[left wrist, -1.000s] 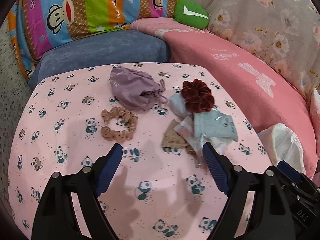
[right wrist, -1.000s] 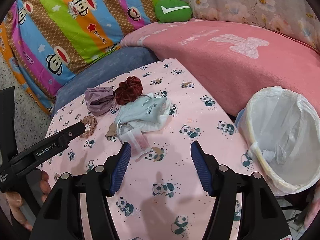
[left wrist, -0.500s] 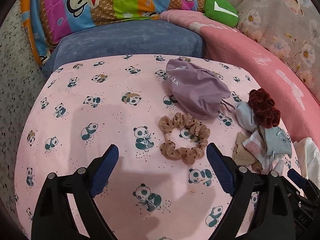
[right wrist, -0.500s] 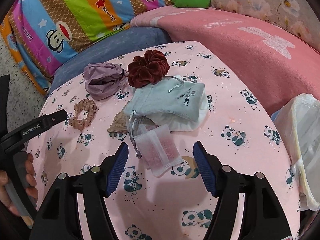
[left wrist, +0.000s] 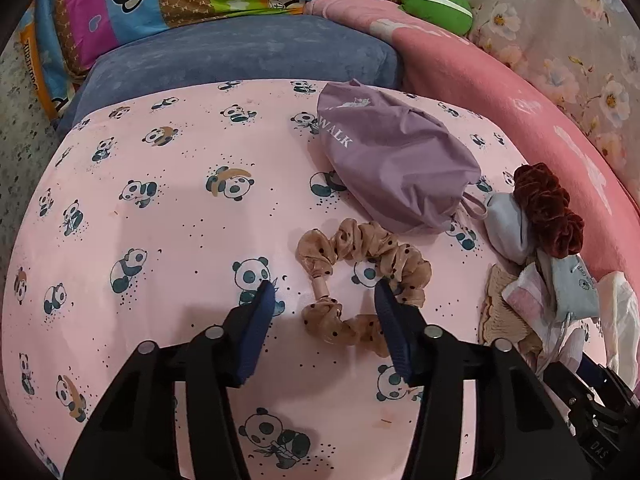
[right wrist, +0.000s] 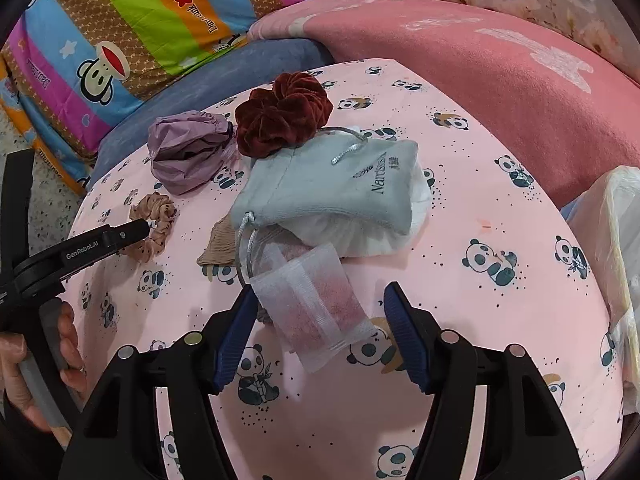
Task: Collect trash
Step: 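Grasp the pink-white wrapper with the right gripper while the left gripper grasps the tan scrunchie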
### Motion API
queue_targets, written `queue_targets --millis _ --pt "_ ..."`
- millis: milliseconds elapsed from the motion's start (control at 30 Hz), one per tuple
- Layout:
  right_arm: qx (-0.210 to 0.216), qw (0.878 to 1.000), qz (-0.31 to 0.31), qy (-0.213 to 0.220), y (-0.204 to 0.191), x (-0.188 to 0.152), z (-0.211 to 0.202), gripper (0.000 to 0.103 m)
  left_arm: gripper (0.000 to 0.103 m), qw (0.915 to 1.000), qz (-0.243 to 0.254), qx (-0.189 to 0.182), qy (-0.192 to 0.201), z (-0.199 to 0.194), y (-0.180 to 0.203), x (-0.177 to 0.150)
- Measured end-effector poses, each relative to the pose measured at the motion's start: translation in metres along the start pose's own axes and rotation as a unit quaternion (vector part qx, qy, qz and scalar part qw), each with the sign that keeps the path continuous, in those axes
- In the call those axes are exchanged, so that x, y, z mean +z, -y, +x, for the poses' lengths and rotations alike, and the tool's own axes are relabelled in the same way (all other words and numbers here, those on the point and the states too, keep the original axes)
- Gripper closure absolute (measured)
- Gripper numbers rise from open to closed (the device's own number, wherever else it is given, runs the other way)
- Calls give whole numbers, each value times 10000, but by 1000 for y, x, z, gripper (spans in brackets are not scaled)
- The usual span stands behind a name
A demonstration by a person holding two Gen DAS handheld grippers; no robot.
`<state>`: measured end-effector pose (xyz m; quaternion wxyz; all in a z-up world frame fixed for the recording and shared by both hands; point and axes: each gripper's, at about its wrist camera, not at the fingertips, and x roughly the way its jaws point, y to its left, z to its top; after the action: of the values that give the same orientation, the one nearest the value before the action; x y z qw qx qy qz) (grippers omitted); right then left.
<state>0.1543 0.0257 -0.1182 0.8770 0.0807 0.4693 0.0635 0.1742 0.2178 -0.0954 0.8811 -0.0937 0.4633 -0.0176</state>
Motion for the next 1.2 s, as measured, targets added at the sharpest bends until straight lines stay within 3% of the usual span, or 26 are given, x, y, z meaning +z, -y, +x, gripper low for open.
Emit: queue_targets --millis 67,133,267,700,1200 --pt "64 9999 -40 -68 0 -1 0 63 76 10000 27 -41 -51 -1 2 -1" --pt "131 9999 -27 -74 -1 -3 -3 70 89 9999 16 -93 -96 -2 3 -2" --pt "210 9997 -81 18 -6 -7 -13 77 91 9999 44 -84 -37 -11 9 -5" --pt "534 9960 39 711 -4 -8 -88 79 93 9983 360 -315 336 -57 48 -14" --pt "300 9864 324 1580 44 9 -171 78 93 9900 1066 -657 642 -99 131 -23"
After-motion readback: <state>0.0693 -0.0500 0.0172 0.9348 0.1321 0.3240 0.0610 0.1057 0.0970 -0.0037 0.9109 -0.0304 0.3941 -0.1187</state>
